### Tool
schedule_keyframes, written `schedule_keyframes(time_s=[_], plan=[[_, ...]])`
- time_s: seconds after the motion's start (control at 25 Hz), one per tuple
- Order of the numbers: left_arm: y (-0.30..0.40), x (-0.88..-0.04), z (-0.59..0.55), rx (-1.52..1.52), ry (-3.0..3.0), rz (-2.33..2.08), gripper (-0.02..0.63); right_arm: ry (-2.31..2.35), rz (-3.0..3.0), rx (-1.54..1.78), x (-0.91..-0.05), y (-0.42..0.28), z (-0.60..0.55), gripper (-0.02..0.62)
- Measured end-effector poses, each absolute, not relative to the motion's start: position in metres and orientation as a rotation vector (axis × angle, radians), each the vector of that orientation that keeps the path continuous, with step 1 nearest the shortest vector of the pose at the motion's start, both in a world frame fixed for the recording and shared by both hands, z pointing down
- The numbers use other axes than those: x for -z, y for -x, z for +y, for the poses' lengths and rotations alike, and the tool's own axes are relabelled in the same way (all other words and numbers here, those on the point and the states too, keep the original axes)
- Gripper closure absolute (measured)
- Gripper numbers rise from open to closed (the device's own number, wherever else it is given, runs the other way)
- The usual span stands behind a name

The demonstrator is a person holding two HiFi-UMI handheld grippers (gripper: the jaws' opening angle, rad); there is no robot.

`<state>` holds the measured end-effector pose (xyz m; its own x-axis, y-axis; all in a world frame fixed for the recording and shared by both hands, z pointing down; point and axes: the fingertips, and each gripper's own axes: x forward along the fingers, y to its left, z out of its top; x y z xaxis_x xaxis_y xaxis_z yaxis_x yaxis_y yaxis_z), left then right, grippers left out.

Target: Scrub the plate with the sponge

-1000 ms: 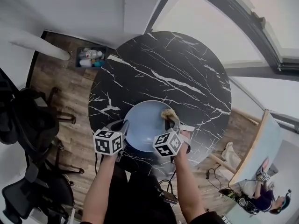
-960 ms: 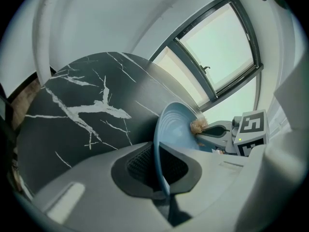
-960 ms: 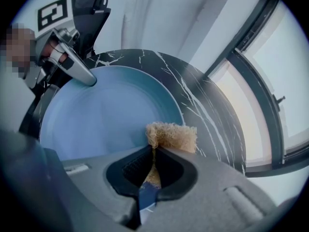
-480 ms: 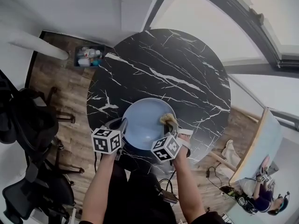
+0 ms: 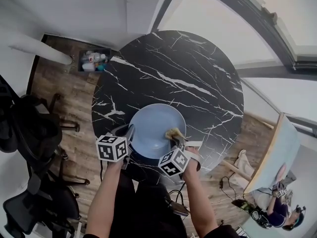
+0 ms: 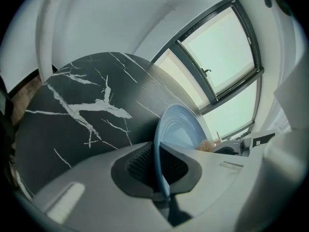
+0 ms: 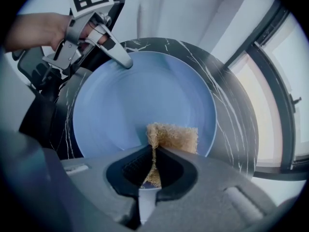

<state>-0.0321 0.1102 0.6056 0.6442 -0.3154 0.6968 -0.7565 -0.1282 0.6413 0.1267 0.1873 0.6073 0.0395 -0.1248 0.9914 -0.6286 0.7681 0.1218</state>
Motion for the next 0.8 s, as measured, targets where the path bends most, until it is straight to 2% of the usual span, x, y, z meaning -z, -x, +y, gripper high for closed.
schedule_keyframes(time_s=[0.8], plan=[[0.030,-0.606,0.110,-0.461,-1.699,-0.898,0.586,-0.437,-1.644,-0.726,-0.604,-0.077,0.234,0.574]])
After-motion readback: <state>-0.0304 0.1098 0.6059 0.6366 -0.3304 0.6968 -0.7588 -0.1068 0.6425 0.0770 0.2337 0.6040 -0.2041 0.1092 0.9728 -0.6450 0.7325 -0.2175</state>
